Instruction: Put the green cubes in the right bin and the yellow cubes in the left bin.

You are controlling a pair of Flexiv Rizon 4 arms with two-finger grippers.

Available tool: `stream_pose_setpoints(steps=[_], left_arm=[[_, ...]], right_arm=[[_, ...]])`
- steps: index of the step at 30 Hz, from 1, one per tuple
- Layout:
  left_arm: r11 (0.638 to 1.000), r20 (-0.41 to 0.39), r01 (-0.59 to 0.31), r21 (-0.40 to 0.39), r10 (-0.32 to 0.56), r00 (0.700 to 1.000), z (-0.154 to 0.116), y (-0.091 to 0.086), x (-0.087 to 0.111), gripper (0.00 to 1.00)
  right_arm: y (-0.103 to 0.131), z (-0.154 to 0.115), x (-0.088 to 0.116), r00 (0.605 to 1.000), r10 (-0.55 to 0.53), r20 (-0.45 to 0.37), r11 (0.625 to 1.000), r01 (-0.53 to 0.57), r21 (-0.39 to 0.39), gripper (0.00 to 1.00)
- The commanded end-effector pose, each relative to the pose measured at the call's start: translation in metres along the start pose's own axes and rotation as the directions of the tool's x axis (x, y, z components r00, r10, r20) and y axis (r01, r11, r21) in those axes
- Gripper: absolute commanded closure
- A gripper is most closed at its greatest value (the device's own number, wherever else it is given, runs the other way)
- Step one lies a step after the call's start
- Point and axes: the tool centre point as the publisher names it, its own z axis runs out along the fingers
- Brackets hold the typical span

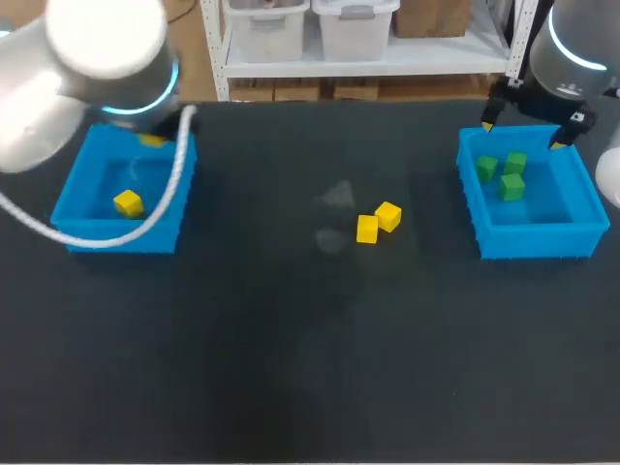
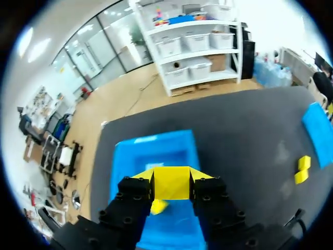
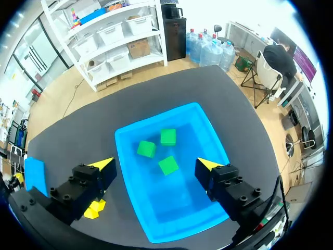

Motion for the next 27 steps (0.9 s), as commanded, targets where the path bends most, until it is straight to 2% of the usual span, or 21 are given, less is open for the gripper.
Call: stream_pose_setpoints(steps=[1,2,3,6,9,13,15,19,25,27], left_arm=[[0.999,0.008,-0.004,-0.053,0.004,1.000,-0.008,0.011,0.021,0.90],[0.998,0.010,-0.009,-0.054,0.010,1.000,-0.007,0.010,0.022,0.04],[0.998,0.017,-0.003,-0.057,0.004,1.000,-0.006,0.010,0.023,0.00],[0.997,0.025,-0.031,-0.064,0.033,0.999,-0.007,0.004,0.019,0.00],[0.998,0.046,-0.057,-0.038,0.059,0.997,-0.013,-0.009,0.010,0.00],[0.994,0.075,-0.071,0.086,0.065,0.995,-0.029,-0.036,-0.004,0.00],[0.981,0.099,-0.108,0.159,0.094,0.991,-0.039,-0.055,-0.009,0.00],[0.930,0.131,-0.219,0.295,0.188,0.973,-0.060,-0.100,-0.014,0.00],[0.823,0.172,-0.398,0.405,0.360,0.917,-0.080,-0.167,-0.008,0.00],[0.791,0.173,-0.433,0.433,0.398,0.901,-0.083,-0.184,-0.004,0.00]], right_arm=[[-0.001,-0.001,0.002,1.000,0.002,0.007,1.000,-0.002,-0.001,0.00],[-0.001,-0.001,0.002,1.000,0.002,0.007,1.000,-0.002,-0.001,0.00],[-0.001,-0.001,0.002,1.000,0.002,0.007,1.000,-0.002,-0.001,0.00],[-0.001,-0.001,0.002,1.000,0.002,0.007,1.000,-0.002,-0.001,0.00],[-0.001,-0.001,0.002,1.000,0.002,0.007,1.000,-0.002,-0.001,0.00],[-0.001,-0.001,0.002,1.000,0.002,0.007,1.000,-0.002,-0.001,0.00],[-0.001,-0.001,0.002,1.000,0.002,0.007,1.000,-0.002,-0.001,0.00],[-0.001,-0.001,0.002,1.000,0.002,0.007,1.000,-0.002,-0.001,0.00],[-0.001,-0.001,0.002,1.000,0.002,0.007,1.000,-0.002,-0.001,0.00],[-0.001,-0.001,0.002,1.000,0.002,0.007,1.000,-0.002,-0.001,0.00]])
